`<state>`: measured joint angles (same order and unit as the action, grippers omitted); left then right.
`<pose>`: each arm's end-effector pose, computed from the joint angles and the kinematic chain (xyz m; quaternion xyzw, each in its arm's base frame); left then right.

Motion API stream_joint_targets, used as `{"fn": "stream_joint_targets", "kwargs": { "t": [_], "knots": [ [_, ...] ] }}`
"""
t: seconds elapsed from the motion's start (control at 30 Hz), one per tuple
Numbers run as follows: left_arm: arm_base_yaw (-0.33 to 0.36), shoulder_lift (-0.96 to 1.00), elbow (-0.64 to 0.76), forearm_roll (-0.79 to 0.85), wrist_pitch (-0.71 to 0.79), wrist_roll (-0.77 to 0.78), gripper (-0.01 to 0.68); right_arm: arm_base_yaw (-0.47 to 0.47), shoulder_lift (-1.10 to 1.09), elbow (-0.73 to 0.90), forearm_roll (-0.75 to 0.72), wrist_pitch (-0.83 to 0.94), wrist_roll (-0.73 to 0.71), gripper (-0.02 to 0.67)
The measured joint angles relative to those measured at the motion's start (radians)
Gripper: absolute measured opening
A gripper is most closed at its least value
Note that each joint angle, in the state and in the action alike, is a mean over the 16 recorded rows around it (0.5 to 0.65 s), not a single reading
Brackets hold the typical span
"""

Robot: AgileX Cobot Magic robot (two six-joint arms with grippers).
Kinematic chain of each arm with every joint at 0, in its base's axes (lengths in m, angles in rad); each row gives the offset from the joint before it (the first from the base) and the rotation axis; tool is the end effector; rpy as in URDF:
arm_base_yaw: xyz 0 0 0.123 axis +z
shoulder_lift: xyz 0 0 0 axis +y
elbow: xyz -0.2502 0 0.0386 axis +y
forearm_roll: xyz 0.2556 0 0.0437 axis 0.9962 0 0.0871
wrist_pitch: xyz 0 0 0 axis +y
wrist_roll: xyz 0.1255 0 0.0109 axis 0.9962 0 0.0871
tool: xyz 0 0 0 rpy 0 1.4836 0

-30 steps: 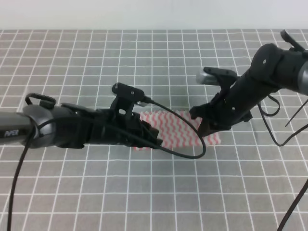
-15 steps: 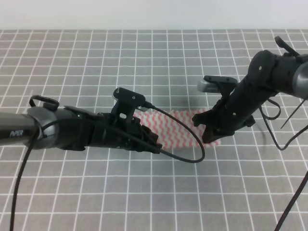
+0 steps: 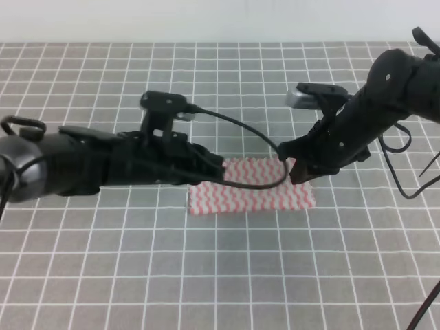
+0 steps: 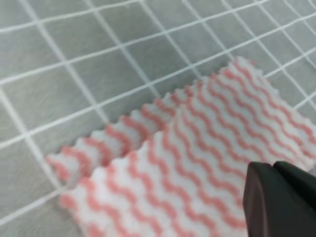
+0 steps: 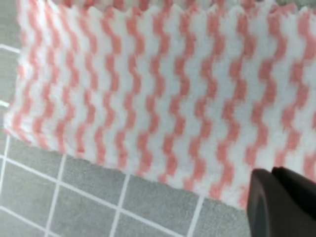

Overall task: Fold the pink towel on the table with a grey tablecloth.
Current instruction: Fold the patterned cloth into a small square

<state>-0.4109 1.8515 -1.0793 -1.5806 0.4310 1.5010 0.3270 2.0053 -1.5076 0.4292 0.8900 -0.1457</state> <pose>0.3539 -0.2116 0.1337 0.2358 0.8545 -0.2895 0.3610 0.3874 0.1744 0.1368 -0.1193 0.9671 0.1932 0.1146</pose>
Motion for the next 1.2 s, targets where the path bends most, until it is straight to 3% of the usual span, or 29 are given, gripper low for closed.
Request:
{"fn": "stream_joint_targets", "kwargs": {
  "t": [0.17,0.43,0.77,1.2],
  "knots": [
    [0.045,0.031,-0.012,-0.016,0.067,-0.042,-0.003,0.000,-0.017,0.000,0.001,-0.004,0.016,0.000],
    [0.095,0.122,-0.033,-0.036,0.165,-0.068,-0.003,0.000,-0.020,0.000,-0.002,-0.015,0.058,0.098],
    [0.102,0.173,-0.040,-0.037,0.165,-0.089,-0.003,-0.001,-0.016,0.000,-0.041,-0.032,0.146,0.239],
    [0.102,0.177,-0.040,-0.036,0.147,-0.095,-0.003,-0.019,0.027,0.000,-0.063,-0.070,0.216,0.299]
  ]
}}
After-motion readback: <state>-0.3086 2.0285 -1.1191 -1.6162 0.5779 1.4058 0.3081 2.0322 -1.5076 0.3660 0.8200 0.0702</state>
